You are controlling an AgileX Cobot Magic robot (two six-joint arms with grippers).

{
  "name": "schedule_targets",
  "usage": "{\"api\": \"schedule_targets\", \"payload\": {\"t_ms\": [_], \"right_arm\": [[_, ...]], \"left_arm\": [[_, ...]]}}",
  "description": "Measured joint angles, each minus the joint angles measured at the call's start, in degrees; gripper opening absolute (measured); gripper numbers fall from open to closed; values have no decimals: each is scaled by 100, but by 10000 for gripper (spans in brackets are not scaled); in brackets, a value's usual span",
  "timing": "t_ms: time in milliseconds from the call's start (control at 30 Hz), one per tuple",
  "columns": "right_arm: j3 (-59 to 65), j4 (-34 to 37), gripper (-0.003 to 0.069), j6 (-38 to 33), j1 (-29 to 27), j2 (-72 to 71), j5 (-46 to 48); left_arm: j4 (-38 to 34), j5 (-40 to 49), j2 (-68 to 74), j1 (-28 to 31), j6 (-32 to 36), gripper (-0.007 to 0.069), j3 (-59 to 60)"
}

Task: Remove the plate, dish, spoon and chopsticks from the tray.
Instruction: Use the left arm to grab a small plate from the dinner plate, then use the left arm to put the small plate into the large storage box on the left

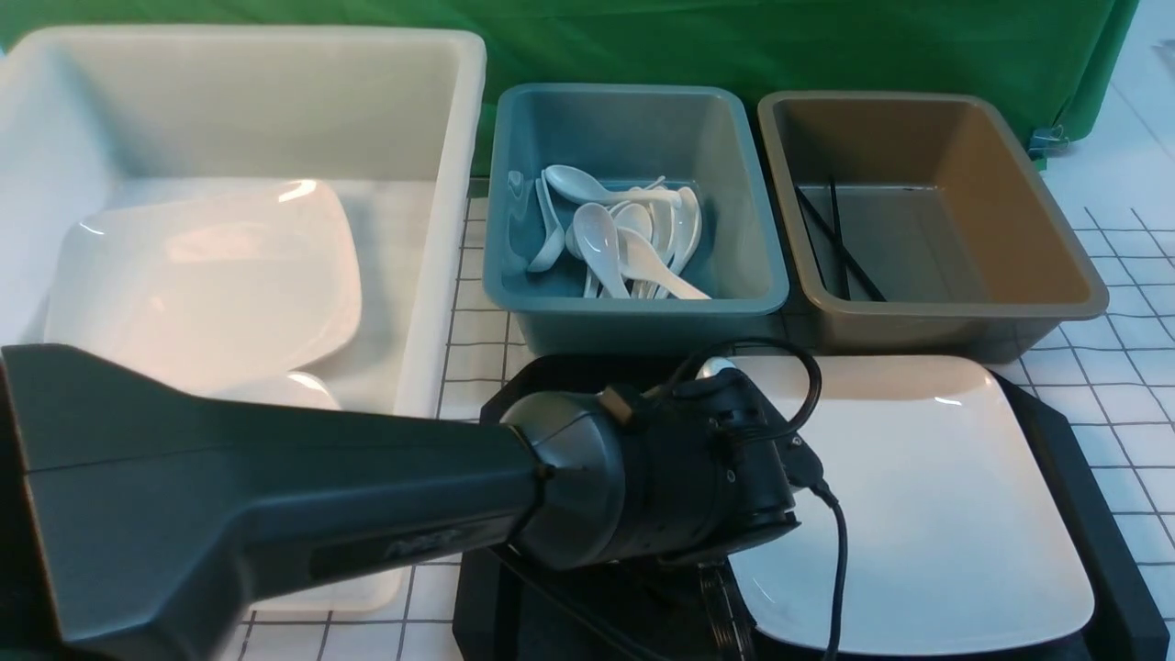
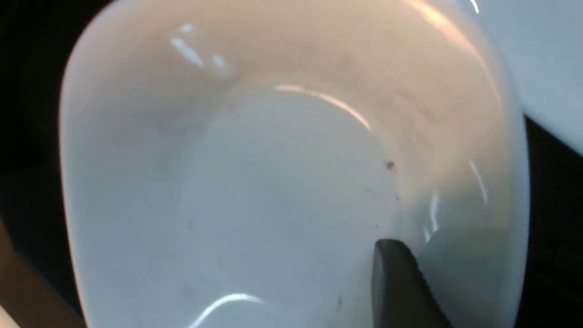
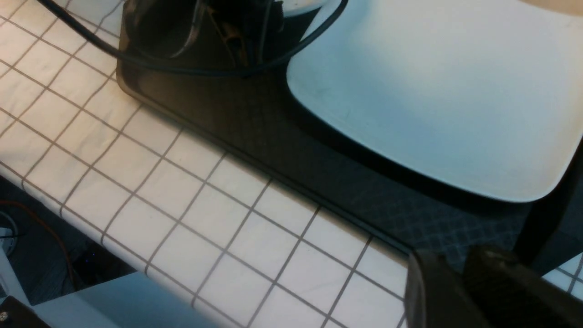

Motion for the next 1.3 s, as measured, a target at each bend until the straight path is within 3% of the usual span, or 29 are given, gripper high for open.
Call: {"api": "schedule_targets", "payload": {"t_ms": [200, 400, 633, 1000, 1167, 1300], "right_arm": [[0, 0, 184, 21, 0, 0, 0], [0, 0, 188, 136, 0, 0, 0], [0, 0, 195, 171, 0, 0, 0], [0, 0, 199, 171, 0, 0, 0], [0, 0, 199, 250, 0, 0, 0], [0, 0, 199, 256, 0, 0, 0]], "left_arm": [[155, 9, 4, 8, -46, 108, -2], [327, 227, -33, -16, -316, 90, -25], [-133, 273, -872, -16, -576, 20, -30], [-1064, 266, -2573, -11, -642, 9, -584], [-473, 1128, -3341, 120, -653, 9, -1074], [-32, 2236, -3828, 743, -445, 9, -1214]]}}
